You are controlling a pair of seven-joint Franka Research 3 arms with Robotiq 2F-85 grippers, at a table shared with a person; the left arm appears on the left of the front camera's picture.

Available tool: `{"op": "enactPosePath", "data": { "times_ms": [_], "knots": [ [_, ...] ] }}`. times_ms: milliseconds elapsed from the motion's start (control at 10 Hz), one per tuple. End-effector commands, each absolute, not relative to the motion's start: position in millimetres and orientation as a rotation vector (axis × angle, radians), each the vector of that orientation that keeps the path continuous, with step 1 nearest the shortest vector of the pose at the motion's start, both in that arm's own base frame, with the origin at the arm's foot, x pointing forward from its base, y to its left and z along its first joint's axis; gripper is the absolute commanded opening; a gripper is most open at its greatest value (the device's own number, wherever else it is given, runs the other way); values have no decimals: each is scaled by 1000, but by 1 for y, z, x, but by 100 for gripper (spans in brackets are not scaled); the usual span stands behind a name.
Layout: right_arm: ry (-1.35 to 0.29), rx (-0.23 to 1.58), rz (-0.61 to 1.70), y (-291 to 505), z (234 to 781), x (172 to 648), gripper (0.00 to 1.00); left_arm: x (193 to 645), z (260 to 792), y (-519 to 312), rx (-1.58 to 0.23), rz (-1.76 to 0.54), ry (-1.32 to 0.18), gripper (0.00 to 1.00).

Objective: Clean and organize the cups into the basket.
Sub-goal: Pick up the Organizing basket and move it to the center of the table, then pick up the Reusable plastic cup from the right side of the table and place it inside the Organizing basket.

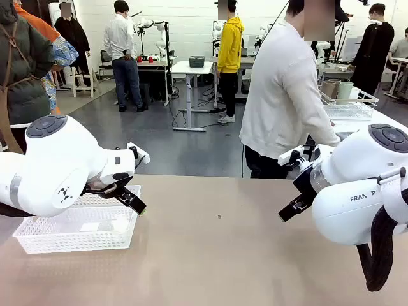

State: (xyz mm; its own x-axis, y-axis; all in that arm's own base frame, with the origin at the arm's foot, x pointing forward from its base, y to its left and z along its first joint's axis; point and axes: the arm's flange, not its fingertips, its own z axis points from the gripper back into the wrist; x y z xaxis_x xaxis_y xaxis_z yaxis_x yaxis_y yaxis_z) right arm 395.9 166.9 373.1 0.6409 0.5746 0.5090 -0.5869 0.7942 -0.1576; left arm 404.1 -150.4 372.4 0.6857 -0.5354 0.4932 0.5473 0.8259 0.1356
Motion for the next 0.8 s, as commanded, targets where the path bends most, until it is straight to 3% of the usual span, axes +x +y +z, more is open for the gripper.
{"op": "enactPosePath", "data": {
  "times_ms": [0,700],
  "knots": [
    [-572,23,662,167,373,396,100,404,372,-151,-23,-607,-545,100],
    [-572,23,662,167,373,396,100,404,372,-151,-23,-607,-545,100]
  ]
}}
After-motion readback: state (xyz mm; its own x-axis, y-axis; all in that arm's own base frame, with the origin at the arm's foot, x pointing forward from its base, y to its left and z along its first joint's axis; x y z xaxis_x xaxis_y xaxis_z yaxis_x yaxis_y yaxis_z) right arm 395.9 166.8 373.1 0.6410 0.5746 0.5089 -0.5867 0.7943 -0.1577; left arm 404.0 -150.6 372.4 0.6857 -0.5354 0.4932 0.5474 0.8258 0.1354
